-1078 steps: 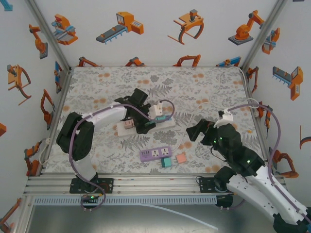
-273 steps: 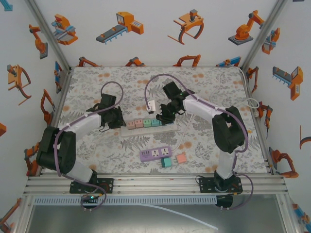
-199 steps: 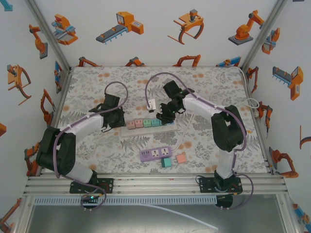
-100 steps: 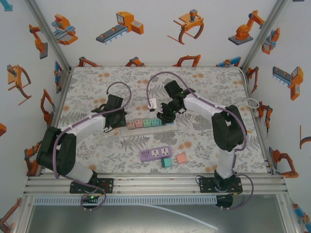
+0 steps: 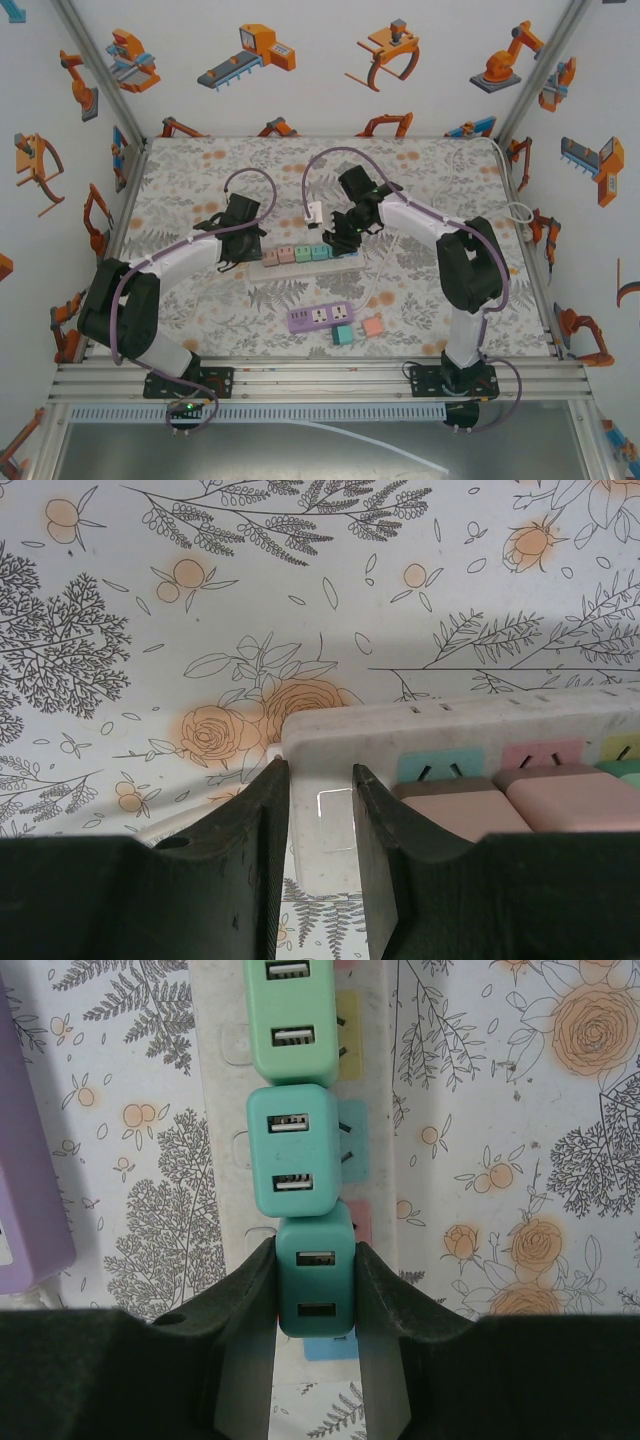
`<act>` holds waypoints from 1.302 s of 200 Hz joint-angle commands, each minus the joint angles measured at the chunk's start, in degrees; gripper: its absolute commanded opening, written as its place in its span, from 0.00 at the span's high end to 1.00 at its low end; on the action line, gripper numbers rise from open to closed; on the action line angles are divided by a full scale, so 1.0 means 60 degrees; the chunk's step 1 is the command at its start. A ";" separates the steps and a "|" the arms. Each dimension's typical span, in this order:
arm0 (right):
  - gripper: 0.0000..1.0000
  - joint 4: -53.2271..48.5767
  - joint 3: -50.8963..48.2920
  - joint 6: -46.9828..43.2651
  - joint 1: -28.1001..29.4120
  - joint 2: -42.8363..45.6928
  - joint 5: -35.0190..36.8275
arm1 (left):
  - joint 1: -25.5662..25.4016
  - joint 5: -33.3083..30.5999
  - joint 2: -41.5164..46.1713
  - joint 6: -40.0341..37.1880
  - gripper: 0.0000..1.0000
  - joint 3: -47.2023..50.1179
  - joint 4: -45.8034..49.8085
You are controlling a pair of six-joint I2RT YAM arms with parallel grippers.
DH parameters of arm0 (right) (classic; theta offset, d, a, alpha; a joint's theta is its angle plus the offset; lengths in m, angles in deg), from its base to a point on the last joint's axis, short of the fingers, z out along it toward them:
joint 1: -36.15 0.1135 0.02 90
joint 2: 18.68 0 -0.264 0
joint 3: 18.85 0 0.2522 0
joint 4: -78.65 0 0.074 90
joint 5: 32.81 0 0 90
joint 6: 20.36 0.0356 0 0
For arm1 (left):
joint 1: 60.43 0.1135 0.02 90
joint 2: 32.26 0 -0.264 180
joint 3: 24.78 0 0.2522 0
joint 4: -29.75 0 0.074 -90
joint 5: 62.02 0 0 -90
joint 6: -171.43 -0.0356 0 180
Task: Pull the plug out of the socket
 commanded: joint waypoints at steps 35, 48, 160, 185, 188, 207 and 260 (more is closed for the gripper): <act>0.91 0.0557 0.0060 0.0428 -0.0024 0.0763 -0.0196 | -0.0127 -0.0689 -0.0946 -0.0127 0.65 0.0518 0.1793; 0.90 0.0663 -0.0022 0.0565 -0.0099 0.0924 -0.0716 | -0.0188 -0.0741 -0.0974 -0.0127 0.65 0.0513 0.1797; 0.92 0.0116 -0.0286 -0.0201 0.0539 0.0919 0.0463 | -0.0298 -0.0744 -0.0887 -0.0311 0.65 0.0274 0.1884; 0.92 0.0508 0.0070 0.0511 0.0525 0.0880 -0.0261 | -0.0394 -0.0796 -0.0999 -0.0300 0.64 0.0256 0.1911; 0.92 0.0569 0.0125 0.0602 0.0525 0.0867 -0.0307 | -0.0401 -0.0807 -0.0998 -0.0274 0.65 0.0274 0.1914; 0.93 0.0208 0.0703 0.0686 0.0719 0.0539 0.0262 | -0.0417 -0.0902 -0.0955 -0.0193 0.64 0.0402 0.1874; 0.93 0.0059 0.0730 0.1010 0.0701 0.0606 0.0266 | -0.0432 -0.0798 -0.0615 -0.0117 0.64 0.0440 0.1856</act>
